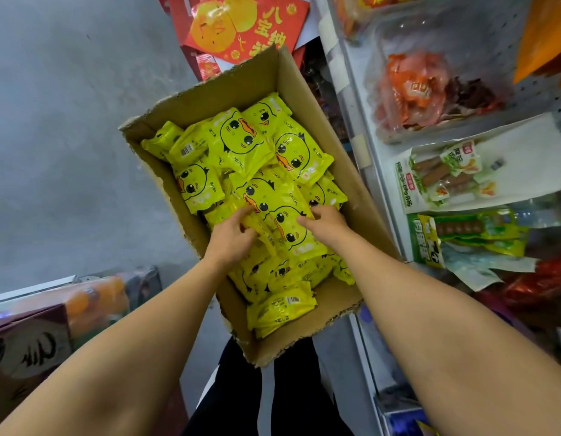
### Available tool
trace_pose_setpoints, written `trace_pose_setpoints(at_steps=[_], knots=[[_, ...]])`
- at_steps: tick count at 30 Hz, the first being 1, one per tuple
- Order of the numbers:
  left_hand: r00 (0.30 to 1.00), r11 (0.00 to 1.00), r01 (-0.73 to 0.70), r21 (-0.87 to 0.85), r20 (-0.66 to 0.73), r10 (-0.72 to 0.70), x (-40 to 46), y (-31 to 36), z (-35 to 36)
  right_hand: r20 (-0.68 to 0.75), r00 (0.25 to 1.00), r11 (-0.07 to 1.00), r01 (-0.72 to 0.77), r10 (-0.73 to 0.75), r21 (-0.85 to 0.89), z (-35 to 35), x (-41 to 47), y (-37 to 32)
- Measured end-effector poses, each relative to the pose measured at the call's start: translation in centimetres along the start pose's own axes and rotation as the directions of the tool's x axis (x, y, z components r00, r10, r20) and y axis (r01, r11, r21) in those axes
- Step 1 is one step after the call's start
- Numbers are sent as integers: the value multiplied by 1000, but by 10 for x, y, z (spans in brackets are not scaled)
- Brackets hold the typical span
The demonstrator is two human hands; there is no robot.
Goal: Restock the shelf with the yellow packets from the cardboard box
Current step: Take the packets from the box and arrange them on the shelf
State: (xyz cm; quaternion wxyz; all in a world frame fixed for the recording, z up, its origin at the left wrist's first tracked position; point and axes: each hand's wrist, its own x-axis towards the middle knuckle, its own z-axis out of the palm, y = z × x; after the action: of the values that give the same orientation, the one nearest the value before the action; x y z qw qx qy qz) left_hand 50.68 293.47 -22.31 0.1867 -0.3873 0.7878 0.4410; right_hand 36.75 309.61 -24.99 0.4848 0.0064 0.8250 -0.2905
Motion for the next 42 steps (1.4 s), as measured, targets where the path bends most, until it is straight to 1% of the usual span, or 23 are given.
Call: trace_pose_setpoints(at_steps=[2, 3, 5, 6, 7, 8, 9, 10, 11, 12, 13, 14, 15, 17, 19, 21, 24, 28, 29, 32, 34, 38, 42], knots=[[998, 988, -49, 146, 33, 45, 3, -6, -3, -14, 1000, 999, 1, -2, -42, 0, -1, -1], [998, 961, -66, 268, 25, 61, 4, -9, -4, -17, 1000, 999, -1, 1, -39, -2, -4, -3], [994, 838, -34, 545, -68, 84, 5, -12, -6, -17, 1000, 999, 2, -2, -32, -6, -9, -5], [986, 768, -19, 641, -116, 121, 5, -9, -7, -21, 1000, 999, 7, -8, -41, -8, -12, -6], [973, 713, -26, 701, -145, 178, 3, -3, -9, -33, 999, 998, 15, -17, -58, -11, -15, -6], [957, 684, -37, 729, -171, 234, 0, 3, -13, -53, 998, 998, 19, -22, -66, -15, -18, -7], [943, 673, -42, 739, -194, 272, -2, 9, -17, -73, 997, 998, 20, -25, -62, -19, -23, -9], [938, 675, -38, 737, -206, 278, -3, 11, -22, -95, 995, 999, 16, -21, -44, -24, -26, -11], [944, 695, -28, 718, -210, 254, -4, 13, -28, -120, 993, 999, 20, -24, -33, -29, -32, -13], [956, 742, -21, 670, -205, 212, -5, 15, -34, -140, 990, 1000, 25, -27, -16, -33, -37, -15], [970, 826, -21, 564, -189, 153, -8, 19, -41, -157, 987, 999, 38, -38, 1, -39, -43, -16], [985, 912, -16, 410, -150, 84, -10, 22, -48, -174, 984, 999, 48, -43, 24, -43, -49, -18], [994, 968, 3, 250, -105, 24, -14, 26, -54, -187, 981, 998, 53, -44, 43, -48, -55, -20], [998, 999, 35, 0, -48, -35, -24, 33, -62, -214, 976, 991, 67, -41, 117, -55, -71, -25], [998, 984, 66, -166, 7, -66, -37, 42, -69, -250, 967, 973, 103, -49, 207, -62, -90, -34], [996, 953, 86, -291, 59, -72, -50, 52, -75, -296, 953, 953, 146, -64, 265, -70, -109, -42], [987, 897, 112, -427, 153, -50, -66, 74, -85, -359, 930, 950, 183, -84, 251, -87, -144, -60], [958, 751, 88, -654, 263, 117, -103, 119, -98, -481, 864, 901, 321, -151, 293, -118, -202, -79], [942, 736, 78, -673, 291, 166, -114, 131, -101, -516, 841, 880, 359, -161, 312, -127, -216, -81], [899, 775, 26, -631, 354, 258, -147, 166, -116, -605, 775, 829, 451, -180, 331, -155, -262, -87], [843, 762, -8, -648, 405, 353, -165, 190, -123, -663, 724, 785, 517, -189, 341, -174, -297, -92], [742, 789, -163, -592, 454, 493, -203, 244, -132, -754, 623, 678, 647, -208, 347, -210, -373, -95], [654, 791, -339, -509, 477, 587, -244, 302, -137, -840, 493, 628, 733, -226, 261, -247, -455, -80]])
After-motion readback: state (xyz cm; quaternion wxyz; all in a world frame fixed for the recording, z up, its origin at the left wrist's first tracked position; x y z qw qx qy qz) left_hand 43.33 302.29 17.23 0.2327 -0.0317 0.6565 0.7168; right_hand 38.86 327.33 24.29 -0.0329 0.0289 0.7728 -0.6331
